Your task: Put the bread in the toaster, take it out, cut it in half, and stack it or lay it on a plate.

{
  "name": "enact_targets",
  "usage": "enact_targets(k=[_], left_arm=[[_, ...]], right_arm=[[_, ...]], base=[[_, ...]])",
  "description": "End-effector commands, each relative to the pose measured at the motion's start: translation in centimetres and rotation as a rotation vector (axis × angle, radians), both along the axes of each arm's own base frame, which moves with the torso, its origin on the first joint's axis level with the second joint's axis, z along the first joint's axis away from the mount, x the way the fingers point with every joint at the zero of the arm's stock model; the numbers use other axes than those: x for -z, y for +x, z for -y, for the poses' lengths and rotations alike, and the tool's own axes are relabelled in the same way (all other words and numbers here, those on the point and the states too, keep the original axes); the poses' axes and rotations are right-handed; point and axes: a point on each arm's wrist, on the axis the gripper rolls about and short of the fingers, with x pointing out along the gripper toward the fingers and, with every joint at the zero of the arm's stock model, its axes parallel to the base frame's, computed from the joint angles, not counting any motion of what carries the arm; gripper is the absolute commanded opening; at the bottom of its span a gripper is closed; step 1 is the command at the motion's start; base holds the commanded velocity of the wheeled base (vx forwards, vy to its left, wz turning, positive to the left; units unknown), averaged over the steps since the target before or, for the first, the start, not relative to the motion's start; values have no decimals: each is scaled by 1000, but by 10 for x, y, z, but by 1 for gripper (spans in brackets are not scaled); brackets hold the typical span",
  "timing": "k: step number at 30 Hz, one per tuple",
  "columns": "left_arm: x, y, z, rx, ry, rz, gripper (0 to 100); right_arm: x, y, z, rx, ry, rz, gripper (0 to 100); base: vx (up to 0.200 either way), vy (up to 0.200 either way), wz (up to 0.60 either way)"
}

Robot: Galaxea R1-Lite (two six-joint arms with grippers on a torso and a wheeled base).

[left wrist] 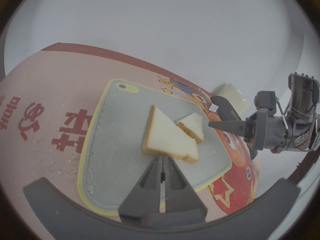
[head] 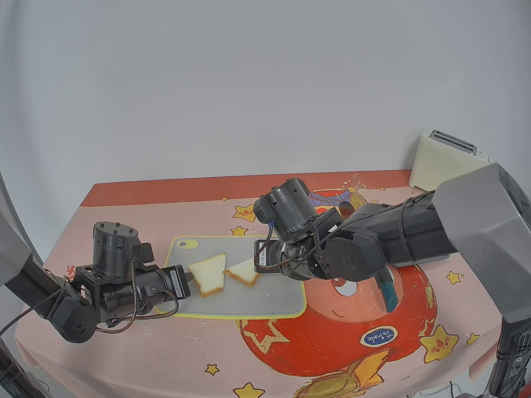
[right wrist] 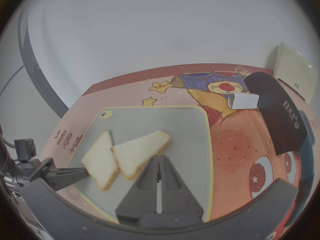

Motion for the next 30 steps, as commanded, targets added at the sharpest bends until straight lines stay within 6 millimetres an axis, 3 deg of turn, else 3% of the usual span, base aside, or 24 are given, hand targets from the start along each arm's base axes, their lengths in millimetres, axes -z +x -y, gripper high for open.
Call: enact_targets(k=[1,11,30], left_arm=[[0,4,1,-5,-2,5,0],[-2,7,-1,-12,-4,16,0],[1,3,1,3,2,0,0]], right_arm=[[0,-1,-4,-15,1,8,0],[-11,-20,-25,-97,19,38,0],[16,-5,-53,-134,2,44,0]], base=[[0,0,0],[0,0,0],[0,0,0]])
